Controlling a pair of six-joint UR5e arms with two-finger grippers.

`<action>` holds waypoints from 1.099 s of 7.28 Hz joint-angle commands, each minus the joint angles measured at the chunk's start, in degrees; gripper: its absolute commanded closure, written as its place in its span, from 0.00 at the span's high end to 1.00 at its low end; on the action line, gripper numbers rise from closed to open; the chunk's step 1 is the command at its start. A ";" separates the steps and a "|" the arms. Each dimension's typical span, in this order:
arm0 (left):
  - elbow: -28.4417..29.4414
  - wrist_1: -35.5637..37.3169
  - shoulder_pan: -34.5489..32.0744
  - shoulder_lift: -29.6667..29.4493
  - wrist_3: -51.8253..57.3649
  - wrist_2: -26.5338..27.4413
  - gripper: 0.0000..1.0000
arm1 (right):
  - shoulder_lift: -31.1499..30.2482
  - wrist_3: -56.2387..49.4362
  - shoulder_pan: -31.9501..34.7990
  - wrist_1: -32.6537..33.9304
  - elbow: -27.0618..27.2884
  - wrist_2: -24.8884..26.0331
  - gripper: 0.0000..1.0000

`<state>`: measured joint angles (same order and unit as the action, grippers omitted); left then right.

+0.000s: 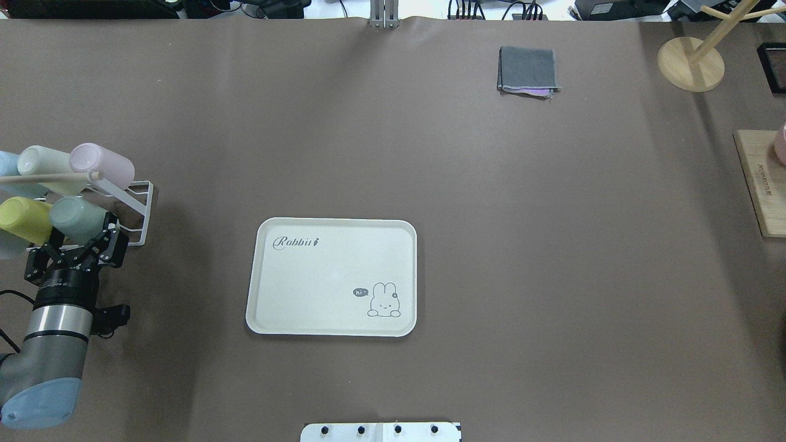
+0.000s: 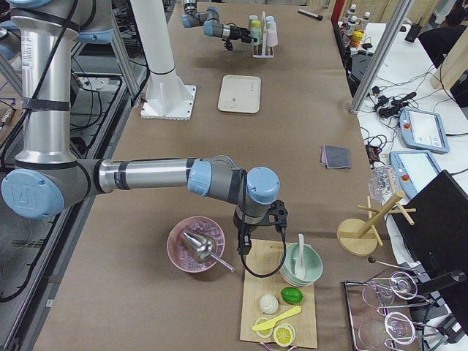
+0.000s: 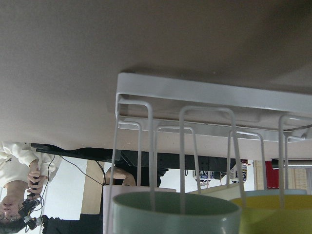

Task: Pick up and place green cup on tray

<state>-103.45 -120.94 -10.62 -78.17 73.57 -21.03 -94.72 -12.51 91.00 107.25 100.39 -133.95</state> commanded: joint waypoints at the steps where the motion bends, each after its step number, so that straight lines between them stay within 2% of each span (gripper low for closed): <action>1: 0.44 0.00 -0.10 -0.57 0.00 -0.07 0.88 | 0.06 3.45 -0.04 -0.03 -0.02 0.88 1.00; 3: 1.23 0.00 -0.27 -1.10 0.00 -0.07 0.86 | 0.06 3.54 -0.04 -0.03 0.16 1.59 1.00; 6: 1.15 -0.08 -0.36 -1.37 0.00 -0.07 0.73 | 0.06 3.54 -0.04 -0.03 0.08 1.68 1.00; 8: 0.97 -0.44 -0.36 -1.46 0.17 -0.24 0.72 | 0.06 3.54 -0.04 -0.03 -0.10 1.42 1.00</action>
<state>-102.41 -121.21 -10.98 -79.55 73.64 -21.17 -94.65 -8.97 90.97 107.23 100.42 -132.38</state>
